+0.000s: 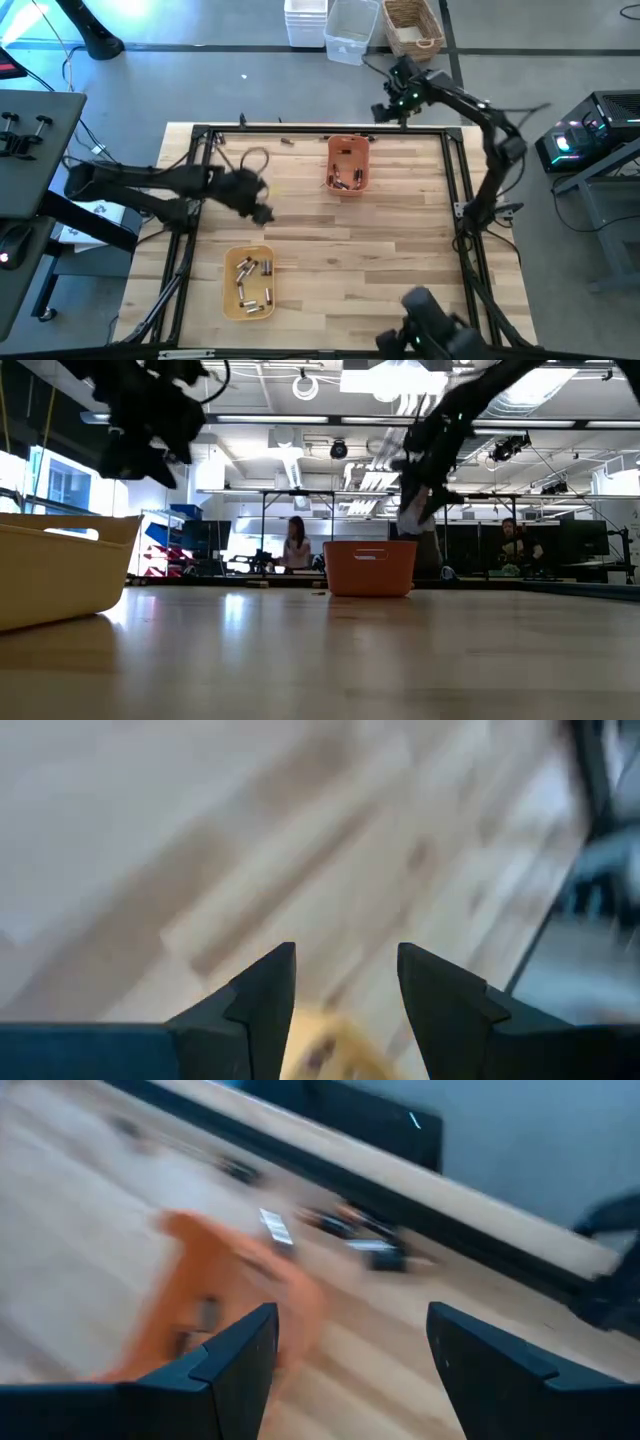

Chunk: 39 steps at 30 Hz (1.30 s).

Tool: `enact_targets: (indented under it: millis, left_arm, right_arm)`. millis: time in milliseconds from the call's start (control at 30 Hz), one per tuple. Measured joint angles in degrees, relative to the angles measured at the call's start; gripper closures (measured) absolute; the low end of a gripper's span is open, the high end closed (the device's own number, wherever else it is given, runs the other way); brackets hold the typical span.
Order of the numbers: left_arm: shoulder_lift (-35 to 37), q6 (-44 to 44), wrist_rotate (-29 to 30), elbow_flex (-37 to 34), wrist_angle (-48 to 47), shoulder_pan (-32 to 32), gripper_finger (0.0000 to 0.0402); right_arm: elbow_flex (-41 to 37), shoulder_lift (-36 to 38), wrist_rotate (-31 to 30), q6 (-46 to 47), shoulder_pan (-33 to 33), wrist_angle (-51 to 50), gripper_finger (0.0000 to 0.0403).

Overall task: Sort batteries
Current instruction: Put the black battery into the orange bin

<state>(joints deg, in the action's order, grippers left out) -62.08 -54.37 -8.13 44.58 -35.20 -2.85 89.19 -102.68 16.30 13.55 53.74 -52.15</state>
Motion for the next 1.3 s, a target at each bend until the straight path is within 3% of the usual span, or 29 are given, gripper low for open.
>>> enact_targets:
  millis: [133,267,333,500,700,1067,1300]
  left_arm:
    - [-1.71,-3.57,0.14,0.0,6.77,-8.49,0.0231]
    - [-2.11,-4.02,0.08,0.0,14.67,-13.4,0.0231]
    - [-1.97,-4.01,0.03,0.03,17.4,-14.8,0.0231]
    - [-1.71,-0.93,-0.16,1.08,18.5,-16.85,0.0231]
    - [-1.73,3.78,-0.3,1.42,18.37,-17.81,0.0231]
    - [-1.75,8.32,-0.27,1.42,15.58,-17.93,0.0231]
    - [-1.75,9.01,-0.27,1.42,14.32,-17.91,0.0231]
  right_arm:
    - [-0.02,-8.2,-1.48,-10.18,1.4,0.3,0.0153]
    - [-0.02,-13.33,-12.01,-32.68,1.41,-0.6,0.0153]
    - [-0.11,-14.34,-14.3,-39.39,1.91,-0.98,0.0153]
    - [-0.04,-14.28,-10.86,-47.6,3.36,4.19,0.0153]
    - [-0.02,-14.28,-11.15,-67.23,0.33,0.1,0.0153]
    - [-0.02,-17.72,-10.7,-70.71,-3.43,6.98,0.0153]
    - [0.07,-18.13,-10.71,-71.09,-3.66,6.2,0.0158]
